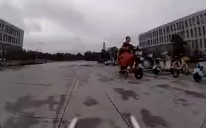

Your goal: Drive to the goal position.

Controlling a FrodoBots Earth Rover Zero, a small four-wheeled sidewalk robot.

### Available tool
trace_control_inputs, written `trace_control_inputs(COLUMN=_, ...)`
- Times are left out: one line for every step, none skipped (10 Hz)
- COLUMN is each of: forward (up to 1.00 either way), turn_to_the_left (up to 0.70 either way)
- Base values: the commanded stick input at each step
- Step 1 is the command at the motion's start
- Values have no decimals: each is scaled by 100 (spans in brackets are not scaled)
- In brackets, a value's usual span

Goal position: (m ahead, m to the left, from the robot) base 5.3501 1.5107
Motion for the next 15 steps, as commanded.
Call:
trace_control_inputs(forward=70, turn_to_the_left=0)
trace_control_inputs(forward=70, turn_to_the_left=0)
trace_control_inputs(forward=70, turn_to_the_left=1)
trace_control_inputs(forward=70, turn_to_the_left=12)
trace_control_inputs(forward=70, turn_to_the_left=24)
trace_control_inputs(forward=70, turn_to_the_left=35)
trace_control_inputs(forward=70, turn_to_the_left=35)
trace_control_inputs(forward=70, turn_to_the_left=35)
trace_control_inputs(forward=70, turn_to_the_left=35)
trace_control_inputs(forward=70, turn_to_the_left=35)
trace_control_inputs(forward=70, turn_to_the_left=26)
trace_control_inputs(forward=70, turn_to_the_left=15)
trace_control_inputs(forward=70, turn_to_the_left=4)
trace_control_inputs(forward=70, turn_to_the_left=0)
trace_control_inputs(forward=70, turn_to_the_left=0)
